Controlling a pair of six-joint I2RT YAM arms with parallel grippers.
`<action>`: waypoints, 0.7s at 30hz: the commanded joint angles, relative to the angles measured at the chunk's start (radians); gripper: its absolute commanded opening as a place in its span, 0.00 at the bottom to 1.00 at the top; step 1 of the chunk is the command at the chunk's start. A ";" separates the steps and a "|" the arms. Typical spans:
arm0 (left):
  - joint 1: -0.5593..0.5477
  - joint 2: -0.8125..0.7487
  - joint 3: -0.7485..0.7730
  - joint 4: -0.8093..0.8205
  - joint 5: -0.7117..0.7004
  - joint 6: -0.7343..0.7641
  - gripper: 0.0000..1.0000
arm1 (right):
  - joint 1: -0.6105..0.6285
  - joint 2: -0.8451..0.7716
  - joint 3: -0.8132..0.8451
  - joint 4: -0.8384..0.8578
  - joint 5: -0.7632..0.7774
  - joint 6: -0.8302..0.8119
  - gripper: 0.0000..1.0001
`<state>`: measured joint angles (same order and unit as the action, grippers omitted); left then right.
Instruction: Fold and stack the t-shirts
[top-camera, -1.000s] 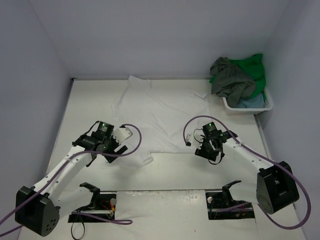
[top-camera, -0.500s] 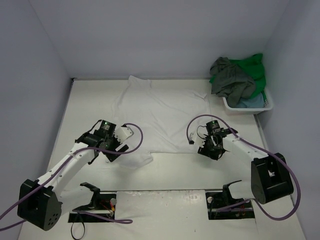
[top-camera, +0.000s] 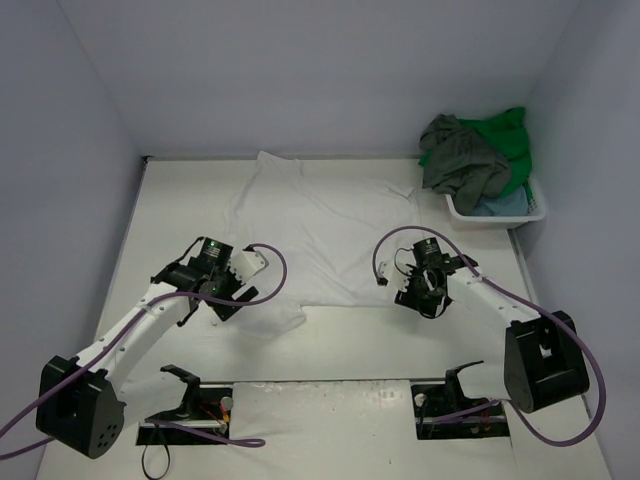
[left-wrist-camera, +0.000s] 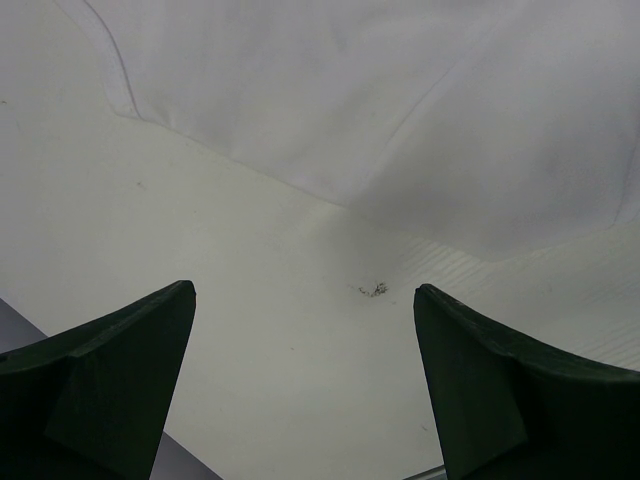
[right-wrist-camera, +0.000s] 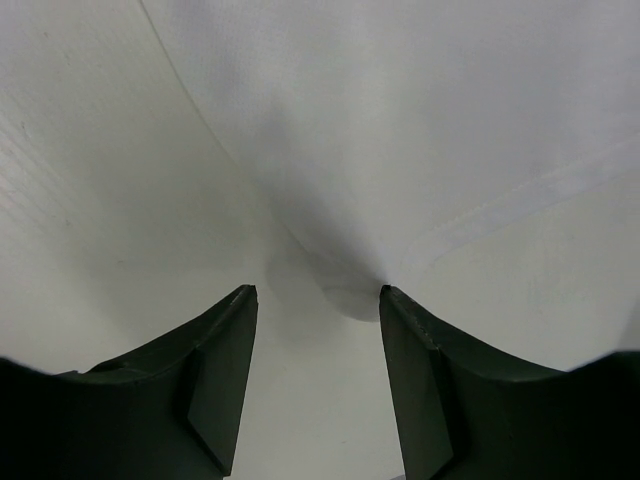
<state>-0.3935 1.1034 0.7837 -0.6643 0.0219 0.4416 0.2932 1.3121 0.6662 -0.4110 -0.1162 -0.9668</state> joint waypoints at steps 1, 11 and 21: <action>-0.007 -0.007 0.052 0.025 -0.008 0.003 0.84 | -0.012 -0.036 0.042 -0.015 0.003 -0.012 0.49; -0.007 -0.025 0.032 0.023 -0.007 0.002 0.84 | -0.026 0.030 0.041 -0.012 -0.033 -0.035 0.53; -0.007 -0.030 0.012 0.017 0.003 -0.001 0.85 | -0.039 0.118 0.061 0.001 -0.062 -0.043 0.45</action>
<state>-0.3935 1.0973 0.7830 -0.6640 0.0223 0.4412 0.2615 1.4094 0.6846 -0.4091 -0.1570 -0.9981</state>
